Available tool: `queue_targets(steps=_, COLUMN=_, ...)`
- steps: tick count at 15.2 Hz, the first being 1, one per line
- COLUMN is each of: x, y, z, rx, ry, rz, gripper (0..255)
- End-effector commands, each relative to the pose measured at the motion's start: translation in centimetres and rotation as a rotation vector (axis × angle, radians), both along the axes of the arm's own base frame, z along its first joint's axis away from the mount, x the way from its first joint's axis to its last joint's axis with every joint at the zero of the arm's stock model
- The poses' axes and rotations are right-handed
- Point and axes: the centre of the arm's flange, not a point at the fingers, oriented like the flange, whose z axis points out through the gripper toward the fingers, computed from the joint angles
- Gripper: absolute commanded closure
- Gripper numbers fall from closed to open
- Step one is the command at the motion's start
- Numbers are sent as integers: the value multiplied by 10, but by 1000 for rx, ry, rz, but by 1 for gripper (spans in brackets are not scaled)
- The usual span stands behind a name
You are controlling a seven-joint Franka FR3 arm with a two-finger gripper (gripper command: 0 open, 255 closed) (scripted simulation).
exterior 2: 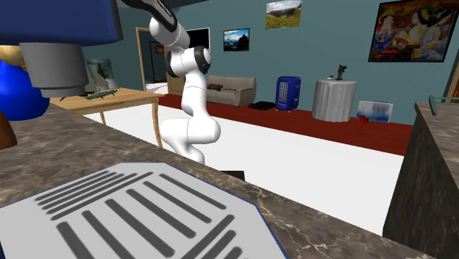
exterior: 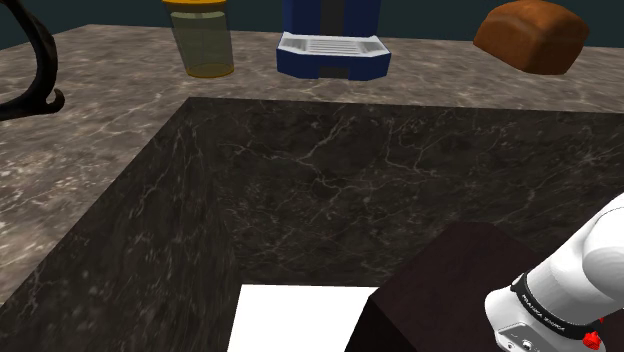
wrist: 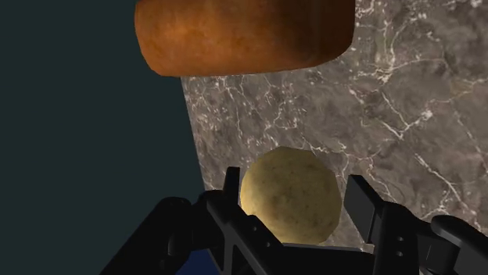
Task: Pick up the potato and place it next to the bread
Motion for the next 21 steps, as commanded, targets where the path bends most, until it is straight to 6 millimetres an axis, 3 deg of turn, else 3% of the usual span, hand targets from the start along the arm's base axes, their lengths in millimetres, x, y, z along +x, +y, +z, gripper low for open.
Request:
queue_targets(steps=1, x=-11, y=-23, z=1, rx=-1, ry=0, rz=1, gripper=255)
queue_targets(steps=17, x=-103, y=-213, z=2, rx=-1, ry=0, rz=1, gripper=255)
queue_targets(steps=21, x=-106, y=-219, z=-14, rx=-1, ry=0, rz=1, gripper=255)
